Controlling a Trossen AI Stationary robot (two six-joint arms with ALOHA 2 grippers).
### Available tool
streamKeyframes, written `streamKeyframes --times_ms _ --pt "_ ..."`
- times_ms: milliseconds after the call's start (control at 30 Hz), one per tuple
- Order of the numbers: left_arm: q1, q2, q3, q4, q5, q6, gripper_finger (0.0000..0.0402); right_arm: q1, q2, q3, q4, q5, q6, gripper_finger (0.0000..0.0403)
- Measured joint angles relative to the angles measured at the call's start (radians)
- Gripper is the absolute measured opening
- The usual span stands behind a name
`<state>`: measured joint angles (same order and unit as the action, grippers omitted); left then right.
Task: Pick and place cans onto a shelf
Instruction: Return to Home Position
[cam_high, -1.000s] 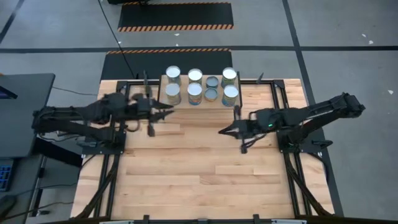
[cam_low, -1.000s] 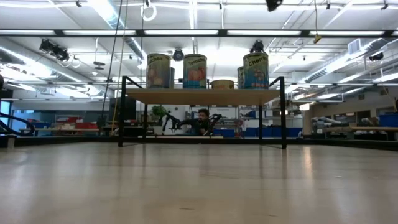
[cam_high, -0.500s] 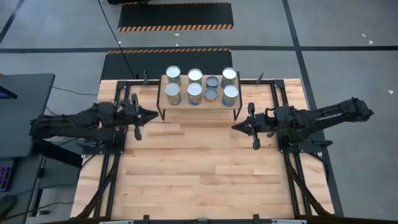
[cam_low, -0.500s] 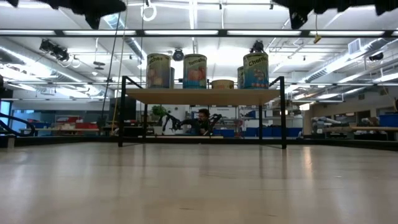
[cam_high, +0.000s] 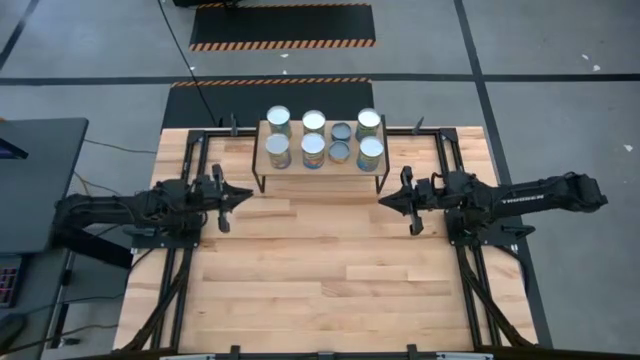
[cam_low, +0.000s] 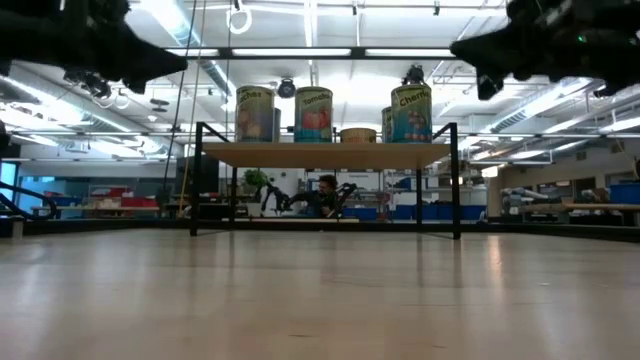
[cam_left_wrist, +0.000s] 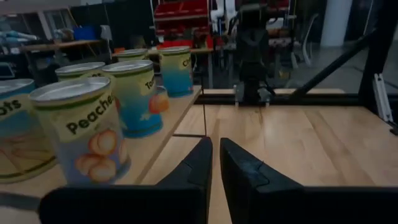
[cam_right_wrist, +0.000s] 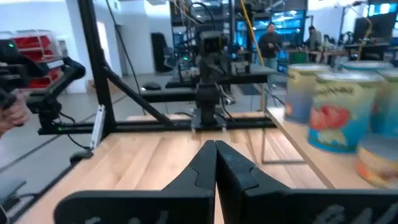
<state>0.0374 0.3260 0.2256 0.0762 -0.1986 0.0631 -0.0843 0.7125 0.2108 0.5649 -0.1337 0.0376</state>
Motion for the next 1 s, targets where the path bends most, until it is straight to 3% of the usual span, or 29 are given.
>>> streamKeyframes --times_ms 167,433,600,800,1000 --pt "-0.002 -0.144 -0.099 -0.001 0.011 0.002 0.004 -0.035 -0.131 -0.079 -0.041 -0.053 0.006 0.0009" --pt "-0.002 -0.325 -0.16 -0.053 0.028 0.046 0.0039 -0.127 -0.335 -0.177 -0.065 -0.188 0.075 0.0009" --pt "-0.002 -0.326 -0.199 -0.027 0.096 0.024 0.0039 -0.214 -0.424 -0.203 -0.139 -0.276 0.124 0.0009" --pt "-0.002 -0.324 -0.217 -0.03 0.107 -0.012 0.0039 -0.344 -0.502 -0.204 -0.173 -0.446 0.147 0.0009" --pt "-0.002 -0.325 -0.217 -0.015 0.11 -0.02 0.0039 -0.43 -0.517 -0.204 -0.264 -0.469 0.136 0.0009"
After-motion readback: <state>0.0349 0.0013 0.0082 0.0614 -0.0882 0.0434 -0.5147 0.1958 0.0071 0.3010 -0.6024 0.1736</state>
